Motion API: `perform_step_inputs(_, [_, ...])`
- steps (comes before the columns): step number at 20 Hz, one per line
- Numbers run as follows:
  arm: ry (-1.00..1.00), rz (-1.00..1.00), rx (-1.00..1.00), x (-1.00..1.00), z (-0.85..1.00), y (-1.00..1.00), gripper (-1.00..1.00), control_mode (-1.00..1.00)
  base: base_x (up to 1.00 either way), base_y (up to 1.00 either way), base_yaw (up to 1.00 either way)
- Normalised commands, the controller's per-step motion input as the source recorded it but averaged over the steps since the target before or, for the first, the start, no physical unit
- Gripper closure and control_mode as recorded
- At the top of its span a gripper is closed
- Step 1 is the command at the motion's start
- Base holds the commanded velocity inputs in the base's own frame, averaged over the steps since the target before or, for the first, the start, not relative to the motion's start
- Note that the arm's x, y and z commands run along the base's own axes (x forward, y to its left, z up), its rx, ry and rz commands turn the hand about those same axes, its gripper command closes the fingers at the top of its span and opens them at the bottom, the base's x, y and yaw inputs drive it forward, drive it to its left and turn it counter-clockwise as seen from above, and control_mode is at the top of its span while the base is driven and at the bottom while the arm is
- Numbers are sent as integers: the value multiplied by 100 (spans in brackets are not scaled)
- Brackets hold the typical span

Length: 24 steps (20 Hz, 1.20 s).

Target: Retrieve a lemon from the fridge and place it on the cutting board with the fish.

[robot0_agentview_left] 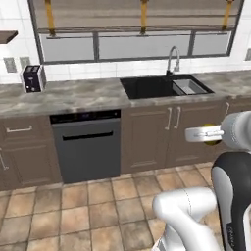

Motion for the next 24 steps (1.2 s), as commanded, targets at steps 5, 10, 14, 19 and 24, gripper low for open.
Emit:
perform_step_inputs(5, [0, 0, 0, 0, 0, 0, 100, 100, 72, 1, -62])
perform_step_inputs(10, [0, 0, 0, 0, 0, 0, 100, 100, 37, 33, -45])
perform_step_inputs(14, [0, 0, 0, 0, 0, 0, 100, 100, 61, 31, -41])
perform_step_inputs(19, [0, 0, 0, 0, 0, 0, 100, 100, 67, 21, -53])
perform_step_inputs(24, [0, 0, 0, 0, 0, 0, 100, 100, 77, 12, -63])
